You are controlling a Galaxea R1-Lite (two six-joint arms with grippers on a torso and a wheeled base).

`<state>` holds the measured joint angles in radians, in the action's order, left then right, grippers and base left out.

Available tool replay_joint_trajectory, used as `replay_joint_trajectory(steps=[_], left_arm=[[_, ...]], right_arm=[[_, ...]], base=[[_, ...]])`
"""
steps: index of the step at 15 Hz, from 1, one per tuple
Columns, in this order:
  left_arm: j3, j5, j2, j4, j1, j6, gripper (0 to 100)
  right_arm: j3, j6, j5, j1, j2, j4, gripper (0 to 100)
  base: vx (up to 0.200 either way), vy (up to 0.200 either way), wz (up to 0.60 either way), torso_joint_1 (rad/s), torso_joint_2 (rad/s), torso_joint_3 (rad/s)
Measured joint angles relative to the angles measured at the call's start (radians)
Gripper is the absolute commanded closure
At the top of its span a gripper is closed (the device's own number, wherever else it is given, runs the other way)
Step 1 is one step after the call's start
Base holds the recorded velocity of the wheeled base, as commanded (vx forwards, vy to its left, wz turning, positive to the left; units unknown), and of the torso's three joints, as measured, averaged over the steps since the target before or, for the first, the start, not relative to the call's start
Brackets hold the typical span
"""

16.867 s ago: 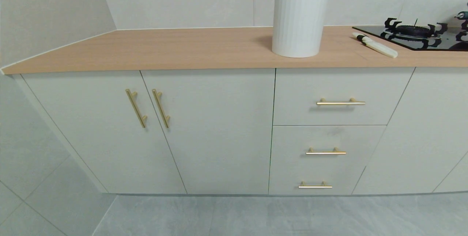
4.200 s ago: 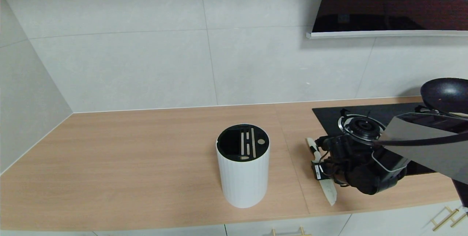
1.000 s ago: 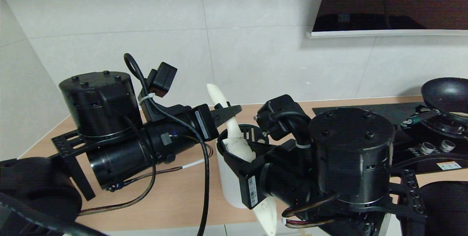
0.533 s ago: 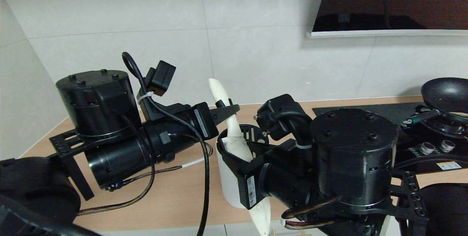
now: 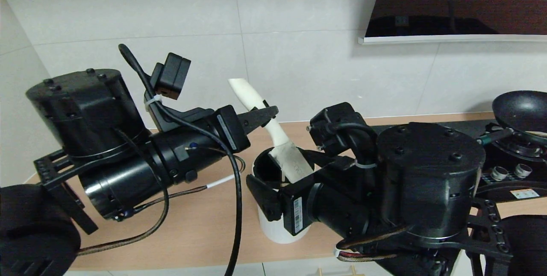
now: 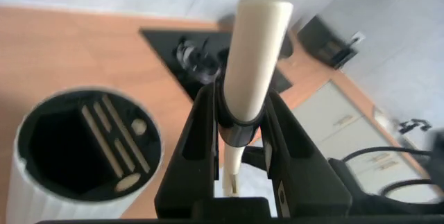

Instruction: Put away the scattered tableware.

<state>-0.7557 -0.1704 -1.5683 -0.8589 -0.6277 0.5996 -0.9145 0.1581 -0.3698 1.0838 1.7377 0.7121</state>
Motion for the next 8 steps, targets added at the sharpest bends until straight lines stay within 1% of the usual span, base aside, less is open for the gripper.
replay_joint_trajectory(steps=[1,2,3,5,6,7,8], left_arm=[[-0.004,-0.002,0.017,-0.002,0.001,-0.011,100],[-0.017,-0.003,0.038,-0.005,0.011,-0.040,100],[-0.029,-0.007,0.055,-0.006,0.027,-0.080,100],[-0.063,-0.023,0.083,-0.007,0.075,-0.158,100],[-0.073,-0.030,0.090,-0.008,0.090,-0.183,100],[-0.079,-0.040,0.094,-0.013,0.108,-0.243,100],[-0.078,-0.044,0.097,-0.022,0.119,-0.286,100]], right_arm=[[0.006,-0.002,-0.001,-0.016,-0.023,0.000,0],[0.011,-0.007,0.000,-0.043,-0.055,-0.001,0],[0.014,-0.017,0.003,-0.079,-0.084,-0.003,0],[0.016,-0.041,0.005,-0.154,-0.137,-0.004,0],[0.017,-0.044,0.006,-0.172,-0.151,-0.006,0],[0.016,-0.046,0.006,-0.194,-0.165,-0.005,0],[0.016,-0.047,0.006,-0.213,-0.173,-0.006,0]], base=[[0.000,0.000,0.00,0.000,0.00,0.000],[0.000,0.000,0.00,0.000,0.00,0.000],[0.000,0.000,0.00,0.000,0.00,0.000],[0.000,0.000,0.00,0.000,0.00,0.000],[0.000,0.000,0.00,0.000,0.00,0.000],[0.000,0.000,0.00,0.000,0.00,0.000],[0.000,0.000,0.00,0.000,0.00,0.000]])
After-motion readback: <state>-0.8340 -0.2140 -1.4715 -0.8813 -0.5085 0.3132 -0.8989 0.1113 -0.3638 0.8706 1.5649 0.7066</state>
